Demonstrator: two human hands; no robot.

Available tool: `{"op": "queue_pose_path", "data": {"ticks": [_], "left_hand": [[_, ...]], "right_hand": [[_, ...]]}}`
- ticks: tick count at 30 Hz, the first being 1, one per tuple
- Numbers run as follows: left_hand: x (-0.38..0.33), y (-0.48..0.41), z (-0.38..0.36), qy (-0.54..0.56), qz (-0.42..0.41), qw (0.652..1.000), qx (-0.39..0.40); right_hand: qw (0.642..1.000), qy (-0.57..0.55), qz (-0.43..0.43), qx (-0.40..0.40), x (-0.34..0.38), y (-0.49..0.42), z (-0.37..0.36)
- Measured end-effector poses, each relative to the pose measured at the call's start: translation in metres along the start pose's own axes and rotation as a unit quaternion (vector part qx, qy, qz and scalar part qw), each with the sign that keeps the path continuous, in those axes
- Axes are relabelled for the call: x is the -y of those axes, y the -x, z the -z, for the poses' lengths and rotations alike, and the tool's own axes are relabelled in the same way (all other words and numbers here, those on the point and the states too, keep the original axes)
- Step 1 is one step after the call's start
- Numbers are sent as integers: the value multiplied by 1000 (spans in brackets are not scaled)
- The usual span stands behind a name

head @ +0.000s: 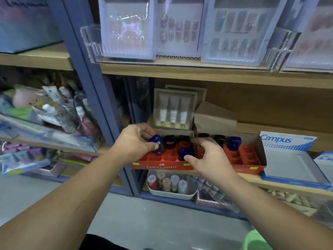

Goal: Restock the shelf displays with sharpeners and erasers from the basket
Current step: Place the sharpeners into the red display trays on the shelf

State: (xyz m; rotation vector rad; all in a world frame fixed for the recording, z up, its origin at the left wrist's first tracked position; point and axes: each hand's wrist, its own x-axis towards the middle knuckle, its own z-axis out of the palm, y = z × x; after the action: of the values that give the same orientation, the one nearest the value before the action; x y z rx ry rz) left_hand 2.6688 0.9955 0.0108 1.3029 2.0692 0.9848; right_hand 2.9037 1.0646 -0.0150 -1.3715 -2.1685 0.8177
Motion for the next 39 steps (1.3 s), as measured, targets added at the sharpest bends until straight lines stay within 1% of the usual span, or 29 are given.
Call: {"op": "queue_pose_path", "data": {"ticks": [2,4,8,10,12,15,17,19,20,21,23,25,26,27,29,32,34,35,37,39], "left_hand": [[-3,0,-6,15,-7,1000,25],[-8,1,-12,5,-23,998,56],[-13,-1,-23,-75,-54,991,98],[-12,-1,-27,-120,-68,985,101],[-9,-1,-29,-136,-76,983,100],[-7,-2,-30,-92,-45,988,115],[-8,-1,-29,-73,-23,989,126],[-12,5,-25,-95,-15,986,139],[-16,10,-22,-123,-17,982,144],[-21,14,-21,-163,-32,977,137],[-36,24,-21,-240,-93,962,87],[-59,39,-30,-281,-156,946,48],[-72,48,-40,-287,-180,939,53],[-86,59,-52,-286,-199,935,73],[-110,80,-86,-277,-226,923,145],[-127,112,-157,-252,-271,896,247],[-124,131,-207,-235,-258,884,312],[-120,140,-230,-241,-248,875,339],[-110,157,-271,-258,-228,859,380],[-95,175,-304,-246,-186,859,409]], "right_hand": [[999,19,-32,10,-4,-3,0],[999,36,-32,18,-9,-4,-2],[998,62,-19,17,-11,-6,-5],[997,67,-23,16,-10,-7,-5],[997,69,-25,16,-10,-7,-6],[997,71,-26,22,-7,-6,-4],[999,47,-20,14,-6,-3,-1],[1000,27,8,-9,-5,6,5],[999,32,25,-16,-5,14,10],[998,41,37,-16,-7,23,16],[997,49,53,-11,-13,45,32],[997,56,54,-6,-27,71,50],[996,70,49,-2,-38,84,60],[995,93,31,10,-51,97,70],[991,121,-25,46,-78,122,90],[990,88,-85,72,-118,148,108],[986,73,-117,94,-144,161,115],[979,82,-139,122,-157,168,118],[955,111,-194,195,-182,181,119],[933,115,-239,242,-206,197,113]]}}
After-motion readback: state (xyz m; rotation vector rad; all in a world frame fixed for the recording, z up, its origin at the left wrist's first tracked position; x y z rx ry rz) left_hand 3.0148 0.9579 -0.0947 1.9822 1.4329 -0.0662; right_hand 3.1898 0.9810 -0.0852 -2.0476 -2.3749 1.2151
